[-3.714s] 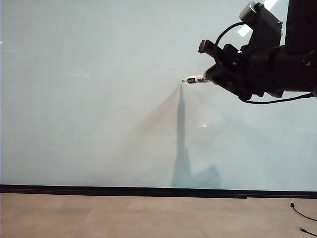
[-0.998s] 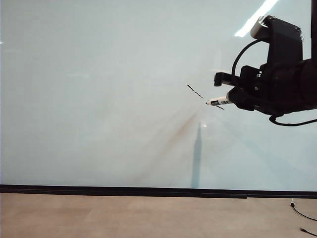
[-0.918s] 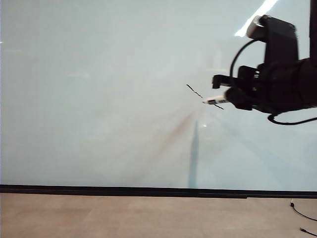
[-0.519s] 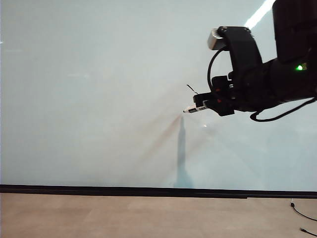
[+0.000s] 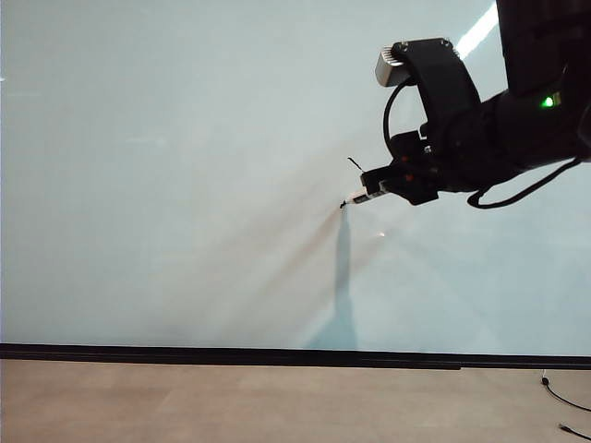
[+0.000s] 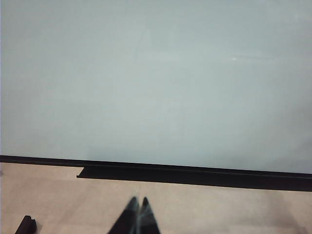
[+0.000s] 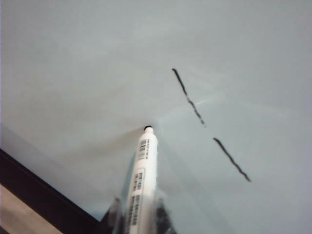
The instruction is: Pick up the pen on the shelf to the right of the whiteboard and draw a cross mark.
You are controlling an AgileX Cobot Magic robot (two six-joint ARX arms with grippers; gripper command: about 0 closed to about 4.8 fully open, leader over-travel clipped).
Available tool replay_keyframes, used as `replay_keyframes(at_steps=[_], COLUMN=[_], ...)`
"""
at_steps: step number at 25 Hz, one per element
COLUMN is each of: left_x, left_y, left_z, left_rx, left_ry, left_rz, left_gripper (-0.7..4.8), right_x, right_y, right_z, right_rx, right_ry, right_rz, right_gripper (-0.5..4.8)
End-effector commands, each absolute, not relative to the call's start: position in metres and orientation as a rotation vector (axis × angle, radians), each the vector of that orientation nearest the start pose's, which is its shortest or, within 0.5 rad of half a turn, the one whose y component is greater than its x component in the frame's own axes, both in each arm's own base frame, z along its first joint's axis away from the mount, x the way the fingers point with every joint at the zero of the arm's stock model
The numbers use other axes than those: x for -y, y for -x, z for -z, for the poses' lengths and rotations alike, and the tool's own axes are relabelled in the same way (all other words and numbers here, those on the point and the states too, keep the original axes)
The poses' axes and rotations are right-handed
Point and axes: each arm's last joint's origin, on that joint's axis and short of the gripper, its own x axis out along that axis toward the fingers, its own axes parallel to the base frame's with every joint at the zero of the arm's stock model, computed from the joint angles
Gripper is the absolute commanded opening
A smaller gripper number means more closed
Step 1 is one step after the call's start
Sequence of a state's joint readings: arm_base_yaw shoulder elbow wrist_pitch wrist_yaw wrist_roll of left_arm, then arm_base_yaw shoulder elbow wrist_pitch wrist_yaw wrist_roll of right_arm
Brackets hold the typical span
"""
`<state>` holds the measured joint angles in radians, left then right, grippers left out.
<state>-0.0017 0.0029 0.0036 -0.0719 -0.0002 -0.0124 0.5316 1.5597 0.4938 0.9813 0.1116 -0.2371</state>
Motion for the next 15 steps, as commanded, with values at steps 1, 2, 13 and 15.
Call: replay_keyframes(at_steps=[1, 2, 13, 15], left_x=[0.0003, 0.0003, 0.0003, 0.0003], left_y=[-0.0973, -0.0973, -0.0973, -0.0973], left_z=[-0.1591, -0.1590, -0.1590, -0.1590], left_rx=[-0.064, -0.064, -0.064, -0.064], left_ry=[0.008, 0.008, 0.008, 0.008], left_rz=[0.005, 0.005, 0.005, 0.005], left_gripper=[-0.05, -0.05, -0.04, -0.04], right_x=[-0.1388, -0.1385, -0.1331, -0.1316], right_y=[-0.2461, -0.2459, -0.2462, -0.2465], right_z=[-0.1829, -0.1836, -0.1891, -0.1899], right_rx=[-0.005, -0.005, 0.006, 0.008], right_ry=[0.276, 0.278, 0.279, 0.278], right_rz=[-0.376, -0.372, -0.332, -0.326], right_gripper=[-0.06, -0.06, -0.06, -0.06])
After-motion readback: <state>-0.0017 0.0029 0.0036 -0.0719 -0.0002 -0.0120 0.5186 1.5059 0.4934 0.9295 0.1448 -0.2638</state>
